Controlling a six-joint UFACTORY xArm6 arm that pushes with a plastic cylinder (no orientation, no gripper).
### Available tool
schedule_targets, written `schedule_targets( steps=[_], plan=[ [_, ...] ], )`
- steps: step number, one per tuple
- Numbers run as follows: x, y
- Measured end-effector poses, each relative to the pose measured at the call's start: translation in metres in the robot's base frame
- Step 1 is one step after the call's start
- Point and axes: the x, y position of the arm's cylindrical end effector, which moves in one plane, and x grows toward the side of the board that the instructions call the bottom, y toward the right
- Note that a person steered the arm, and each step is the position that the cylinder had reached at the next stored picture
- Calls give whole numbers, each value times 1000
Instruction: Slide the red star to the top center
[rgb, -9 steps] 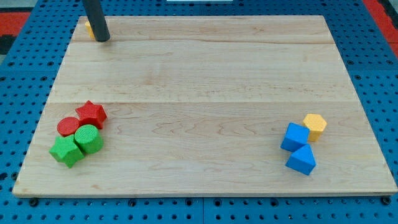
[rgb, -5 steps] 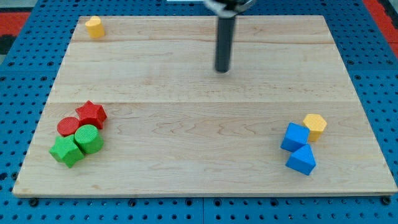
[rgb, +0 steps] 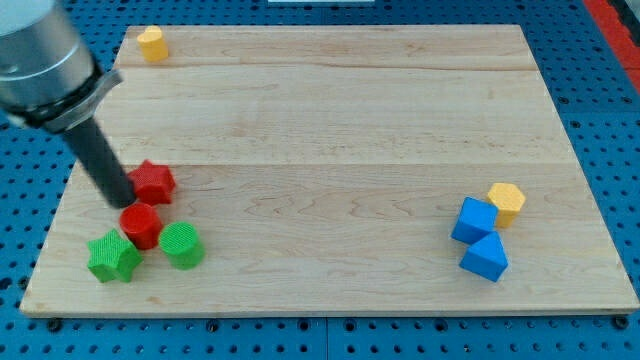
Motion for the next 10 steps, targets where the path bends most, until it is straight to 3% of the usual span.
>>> schedule_targets(
  steps=[1,2,3,4,5,6,7,8,9,10],
  plan=[
    [-6,92],
    [24,52],
    [-17,72],
    [-83,142],
    [-122,148],
    [-137,97],
    [-175,104],
    [-177,145],
    [-131,131],
    [-138,186]
  ],
)
